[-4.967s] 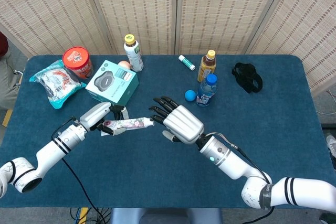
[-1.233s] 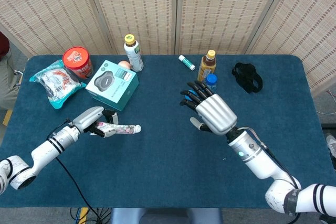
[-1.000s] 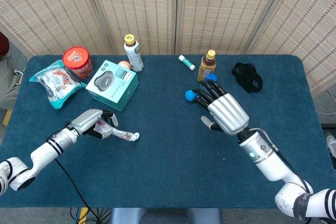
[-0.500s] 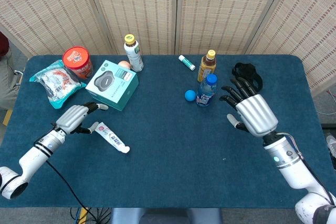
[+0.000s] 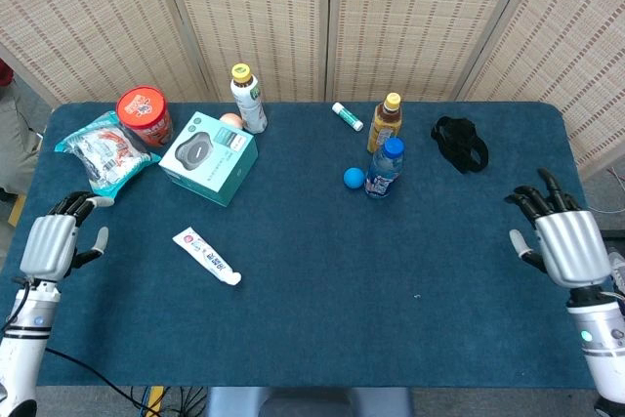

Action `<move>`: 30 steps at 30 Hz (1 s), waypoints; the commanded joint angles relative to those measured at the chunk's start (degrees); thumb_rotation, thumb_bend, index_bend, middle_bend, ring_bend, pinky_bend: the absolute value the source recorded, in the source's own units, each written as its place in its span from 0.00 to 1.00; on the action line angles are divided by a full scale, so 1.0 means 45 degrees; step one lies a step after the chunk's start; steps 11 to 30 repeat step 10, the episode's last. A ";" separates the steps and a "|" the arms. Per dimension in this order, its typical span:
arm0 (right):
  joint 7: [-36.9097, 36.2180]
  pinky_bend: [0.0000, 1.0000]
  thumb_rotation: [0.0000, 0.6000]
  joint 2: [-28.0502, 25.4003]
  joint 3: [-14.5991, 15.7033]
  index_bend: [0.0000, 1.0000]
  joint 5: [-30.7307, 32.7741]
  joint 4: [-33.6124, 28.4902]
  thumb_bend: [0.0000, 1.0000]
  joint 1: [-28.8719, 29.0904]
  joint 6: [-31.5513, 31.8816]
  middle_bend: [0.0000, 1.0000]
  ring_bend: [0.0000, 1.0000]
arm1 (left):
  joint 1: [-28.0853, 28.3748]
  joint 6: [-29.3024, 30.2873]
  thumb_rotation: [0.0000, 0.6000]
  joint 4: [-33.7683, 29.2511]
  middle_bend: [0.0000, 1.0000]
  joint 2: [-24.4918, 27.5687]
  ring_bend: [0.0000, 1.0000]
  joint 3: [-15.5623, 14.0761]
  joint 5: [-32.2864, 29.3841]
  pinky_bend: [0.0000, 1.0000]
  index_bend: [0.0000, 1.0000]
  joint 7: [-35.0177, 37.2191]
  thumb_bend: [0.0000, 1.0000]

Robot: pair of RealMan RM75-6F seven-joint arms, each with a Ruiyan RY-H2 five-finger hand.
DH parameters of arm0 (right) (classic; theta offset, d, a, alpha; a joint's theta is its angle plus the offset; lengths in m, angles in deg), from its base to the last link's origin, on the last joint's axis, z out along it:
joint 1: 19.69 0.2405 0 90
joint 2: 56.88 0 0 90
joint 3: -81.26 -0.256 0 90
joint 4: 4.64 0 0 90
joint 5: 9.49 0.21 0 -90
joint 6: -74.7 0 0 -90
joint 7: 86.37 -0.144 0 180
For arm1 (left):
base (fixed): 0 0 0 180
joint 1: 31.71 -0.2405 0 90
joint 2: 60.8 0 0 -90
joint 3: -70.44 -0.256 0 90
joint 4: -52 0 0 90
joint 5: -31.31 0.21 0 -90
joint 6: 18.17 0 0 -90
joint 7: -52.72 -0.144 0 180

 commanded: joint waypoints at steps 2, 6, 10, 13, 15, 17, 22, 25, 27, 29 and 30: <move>-0.0440 0.34 1.00 0.0657 0.0333 0.34 0.0037 0.0604 0.30 -0.1090 0.0962 0.31 0.17 | -0.0871 0.0860 1.00 -0.0544 0.30 0.0029 0.18 -0.0322 0.0185 0.25 0.31 -0.0862 0.42; -0.0350 0.34 1.00 0.1078 0.0485 0.34 0.0087 0.0936 0.30 -0.1716 0.1353 0.32 0.17 | -0.1373 0.1084 1.00 -0.1039 0.30 0.0154 0.18 -0.0588 0.0353 0.25 0.31 -0.1633 0.42; -0.0389 0.34 1.00 0.1151 0.0485 0.34 0.0155 0.0929 0.30 -0.1867 0.1108 0.32 0.17 | -0.1582 0.0925 1.00 -0.1406 0.30 0.0207 0.18 -0.0688 0.0383 0.25 0.31 -0.2208 0.42; -0.0389 0.34 1.00 0.1151 0.0485 0.34 0.0155 0.0929 0.30 -0.1867 0.1108 0.32 0.17 | -0.1582 0.0925 1.00 -0.1406 0.30 0.0207 0.18 -0.0688 0.0383 0.25 0.31 -0.2208 0.42; -0.0389 0.34 1.00 0.1151 0.0485 0.34 0.0155 0.0929 0.30 -0.1867 0.1108 0.32 0.17 | -0.1582 0.0925 1.00 -0.1406 0.30 0.0207 0.18 -0.0688 0.0383 0.25 0.31 -0.2208 0.42; -0.0389 0.34 1.00 0.1151 0.0485 0.34 0.0155 0.0929 0.30 -0.1867 0.1108 0.32 0.17 | -0.1582 0.0925 1.00 -0.1406 0.30 0.0207 0.18 -0.0688 0.0383 0.25 0.31 -0.2208 0.42; -0.0389 0.34 1.00 0.1151 0.0485 0.34 0.0155 0.0929 0.30 -0.1867 0.1108 0.32 0.17 | -0.1582 0.0925 1.00 -0.1406 0.30 0.0207 0.18 -0.0688 0.0383 0.25 0.31 -0.2208 0.42; -0.0389 0.34 1.00 0.1151 0.0485 0.34 0.0155 0.0929 0.30 -0.1867 0.1108 0.32 0.17 | -0.1582 0.0925 1.00 -0.1406 0.30 0.0207 0.18 -0.0688 0.0383 0.25 0.31 -0.2208 0.42; -0.0389 0.34 1.00 0.1151 0.0485 0.34 0.0155 0.0929 0.30 -0.1867 0.1108 0.32 0.17 | -0.1582 0.0925 1.00 -0.1406 0.30 0.0207 0.18 -0.0688 0.0383 0.25 0.31 -0.2208 0.42; -0.0389 0.34 1.00 0.1151 0.0485 0.34 0.0155 0.0929 0.30 -0.1867 0.1108 0.32 0.17 | -0.1582 0.0925 1.00 -0.1406 0.30 0.0207 0.18 -0.0688 0.0383 0.25 0.31 -0.2208 0.42; -0.0389 0.34 1.00 0.1151 0.0485 0.34 0.0155 0.0929 0.30 -0.1867 0.1108 0.32 0.17 | -0.1582 0.0925 1.00 -0.1406 0.30 0.0207 0.18 -0.0688 0.0383 0.25 0.31 -0.2208 0.42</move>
